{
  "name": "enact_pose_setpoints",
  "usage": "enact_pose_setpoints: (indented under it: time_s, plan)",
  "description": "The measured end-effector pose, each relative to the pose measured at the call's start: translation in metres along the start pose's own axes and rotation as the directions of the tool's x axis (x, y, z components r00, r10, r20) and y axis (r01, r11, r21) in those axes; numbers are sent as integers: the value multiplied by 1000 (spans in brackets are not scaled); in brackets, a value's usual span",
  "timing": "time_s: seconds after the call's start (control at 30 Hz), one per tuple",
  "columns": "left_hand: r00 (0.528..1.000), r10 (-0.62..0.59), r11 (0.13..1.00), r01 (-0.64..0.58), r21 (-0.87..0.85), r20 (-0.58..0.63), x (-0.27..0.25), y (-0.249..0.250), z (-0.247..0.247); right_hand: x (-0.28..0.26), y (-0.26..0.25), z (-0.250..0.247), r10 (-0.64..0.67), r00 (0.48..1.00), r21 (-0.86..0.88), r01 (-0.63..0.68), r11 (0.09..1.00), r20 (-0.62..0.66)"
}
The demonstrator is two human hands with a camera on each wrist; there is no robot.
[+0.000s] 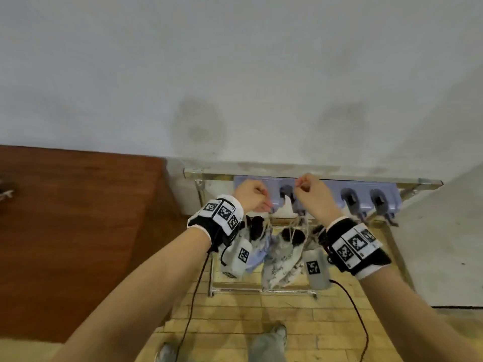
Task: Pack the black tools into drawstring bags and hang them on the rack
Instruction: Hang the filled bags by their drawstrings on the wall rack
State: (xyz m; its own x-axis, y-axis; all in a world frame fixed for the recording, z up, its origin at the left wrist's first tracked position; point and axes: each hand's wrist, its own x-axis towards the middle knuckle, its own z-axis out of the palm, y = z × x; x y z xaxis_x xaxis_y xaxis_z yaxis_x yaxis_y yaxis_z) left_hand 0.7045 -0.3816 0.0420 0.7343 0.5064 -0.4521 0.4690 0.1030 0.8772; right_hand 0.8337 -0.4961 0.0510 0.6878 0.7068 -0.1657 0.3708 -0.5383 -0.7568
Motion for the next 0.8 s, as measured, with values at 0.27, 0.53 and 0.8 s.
enact_pose_setpoints:
  time_s: [0.27, 0.53, 0.8]
  plan:
    - [983, -54, 998, 47, -45, -173, -121, -108, -218, -39, -125, 208, -40, 986, 63, 30, 998, 161]
    - [839, -222, 963, 109, -246, -497, -205, -206, -396, -73, -269, 401, -137, 891, -49, 175, 983, 434]
    - [696, -328, 939, 170, -298, -638, -210, -277, -513, -65, -347, 524, -150, 819, -99, 243, 965, 553]
